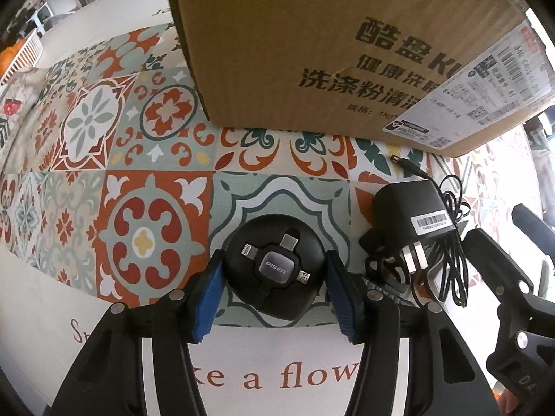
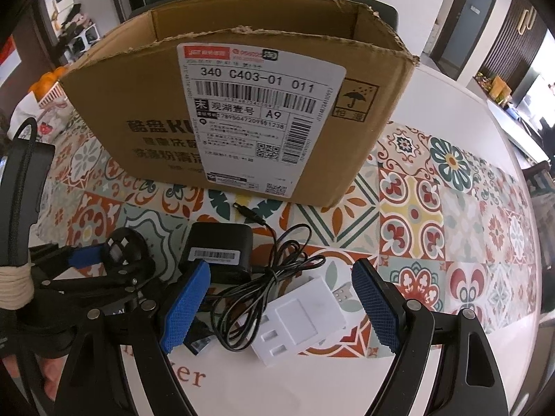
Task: Organize rigid objects
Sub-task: 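Grasp the black round puck device with the left gripper, then grasp the black power adapter with the right gripper while the left holds the puck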
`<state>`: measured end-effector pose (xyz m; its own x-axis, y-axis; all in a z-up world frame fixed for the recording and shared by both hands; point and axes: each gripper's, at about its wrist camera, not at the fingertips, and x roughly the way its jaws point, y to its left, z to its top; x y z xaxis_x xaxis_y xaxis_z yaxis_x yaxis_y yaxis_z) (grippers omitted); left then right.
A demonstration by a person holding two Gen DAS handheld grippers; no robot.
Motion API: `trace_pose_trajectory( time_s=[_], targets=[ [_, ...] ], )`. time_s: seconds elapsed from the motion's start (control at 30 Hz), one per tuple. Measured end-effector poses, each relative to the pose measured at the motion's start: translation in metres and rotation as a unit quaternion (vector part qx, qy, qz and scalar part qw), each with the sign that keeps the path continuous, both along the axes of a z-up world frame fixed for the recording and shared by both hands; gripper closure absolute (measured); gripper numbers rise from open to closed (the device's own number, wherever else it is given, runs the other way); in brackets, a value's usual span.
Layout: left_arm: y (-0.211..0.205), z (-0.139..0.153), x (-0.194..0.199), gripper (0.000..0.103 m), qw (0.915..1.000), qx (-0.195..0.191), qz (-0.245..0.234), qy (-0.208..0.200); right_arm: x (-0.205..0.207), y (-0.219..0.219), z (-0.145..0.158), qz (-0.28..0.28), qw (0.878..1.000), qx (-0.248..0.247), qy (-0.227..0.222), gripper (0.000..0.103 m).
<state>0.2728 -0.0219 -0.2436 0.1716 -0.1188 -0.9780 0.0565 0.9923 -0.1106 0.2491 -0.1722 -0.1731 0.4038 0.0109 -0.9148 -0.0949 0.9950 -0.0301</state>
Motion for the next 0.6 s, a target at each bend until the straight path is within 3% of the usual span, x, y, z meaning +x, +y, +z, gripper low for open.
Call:
trace_pose_trajectory(
  time_s=[0.37, 0.6],
  targets=[
    [0.028, 0.03, -0.012, 0.048, 0.9977, 0.041, -0.002, -0.054, -0.002, 0.024, -0.002, 0.048, 0.998, 0.042, 0.001, 0.019],
    [0.046, 0.031, -0.01, 0.048, 0.9974, 0.047, 0.01, -0.054, 0.006, 0.039, -0.017, 0.065, 0.996, 0.049, 0.022, 0.024]
  ],
)
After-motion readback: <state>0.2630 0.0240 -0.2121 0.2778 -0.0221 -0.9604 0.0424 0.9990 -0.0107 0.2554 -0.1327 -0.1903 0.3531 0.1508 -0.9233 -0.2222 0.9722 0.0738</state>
